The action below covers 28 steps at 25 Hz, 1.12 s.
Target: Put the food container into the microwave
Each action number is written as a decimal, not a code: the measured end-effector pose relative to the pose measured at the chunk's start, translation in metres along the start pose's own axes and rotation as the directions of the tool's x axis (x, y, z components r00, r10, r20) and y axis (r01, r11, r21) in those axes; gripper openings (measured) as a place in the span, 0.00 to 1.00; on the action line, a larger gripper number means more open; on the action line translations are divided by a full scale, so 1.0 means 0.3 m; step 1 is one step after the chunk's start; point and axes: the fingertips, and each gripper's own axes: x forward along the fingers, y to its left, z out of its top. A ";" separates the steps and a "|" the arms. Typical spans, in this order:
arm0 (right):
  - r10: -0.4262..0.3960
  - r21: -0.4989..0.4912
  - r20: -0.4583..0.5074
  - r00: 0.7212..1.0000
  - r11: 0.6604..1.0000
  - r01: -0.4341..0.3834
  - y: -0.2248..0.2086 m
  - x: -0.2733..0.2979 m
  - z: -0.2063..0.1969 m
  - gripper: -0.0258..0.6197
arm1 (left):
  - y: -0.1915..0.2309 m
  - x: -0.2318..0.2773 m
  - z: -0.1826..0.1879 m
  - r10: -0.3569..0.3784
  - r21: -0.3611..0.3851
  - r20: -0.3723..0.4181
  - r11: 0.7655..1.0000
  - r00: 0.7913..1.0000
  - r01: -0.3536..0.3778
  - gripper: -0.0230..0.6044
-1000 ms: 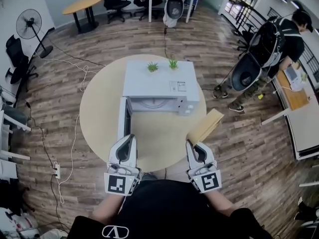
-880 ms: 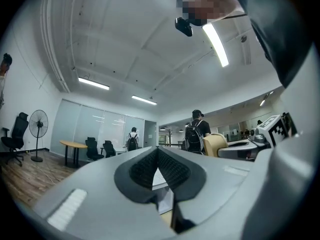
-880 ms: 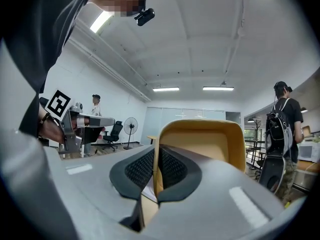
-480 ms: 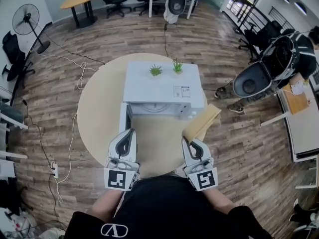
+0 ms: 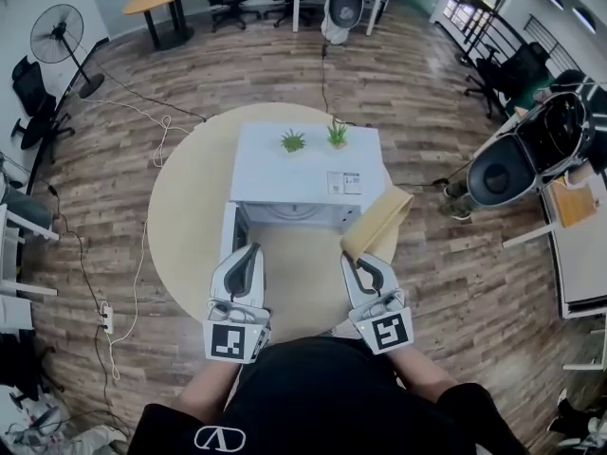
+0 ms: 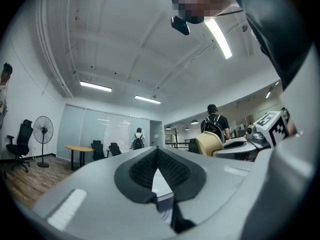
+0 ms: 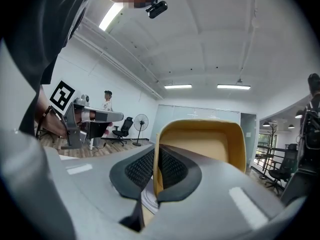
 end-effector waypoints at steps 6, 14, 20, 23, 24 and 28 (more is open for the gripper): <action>0.139 -0.058 -0.104 0.985 0.988 -0.145 0.074 0.085 -0.073 0.06 | 0.007 0.009 -0.012 0.018 -0.015 0.006 1.000 1.000 -0.017 0.04; 0.467 -0.219 -0.413 0.782 0.782 -0.583 0.390 0.184 -0.379 0.06 | 0.024 -0.043 -0.104 0.029 -0.033 -0.098 0.999 0.995 -0.032 0.04; 0.513 -0.149 -0.648 0.562 0.639 -0.755 0.492 0.202 -0.712 0.06 | 0.049 -0.096 -0.152 0.052 -0.052 -0.128 0.997 0.990 -0.059 0.04; 0.475 -0.139 -0.719 0.507 0.617 -0.775 0.465 0.250 -0.843 0.06 | 0.054 -0.119 -0.173 0.054 -0.053 -0.141 0.997 0.989 -0.062 0.04; 0.459 -0.142 -0.736 0.498 0.614 -0.776 0.449 0.274 -0.876 0.06 | 0.055 -0.128 -0.183 0.056 -0.055 -0.150 0.996 0.987 -0.065 0.04; 0.387 -0.173 -0.788 0.479 0.607 -0.776 0.379 0.390 -0.978 0.06 | 0.052 -0.160 -0.228 0.062 -0.065 -0.191 0.995 0.980 -0.076 0.04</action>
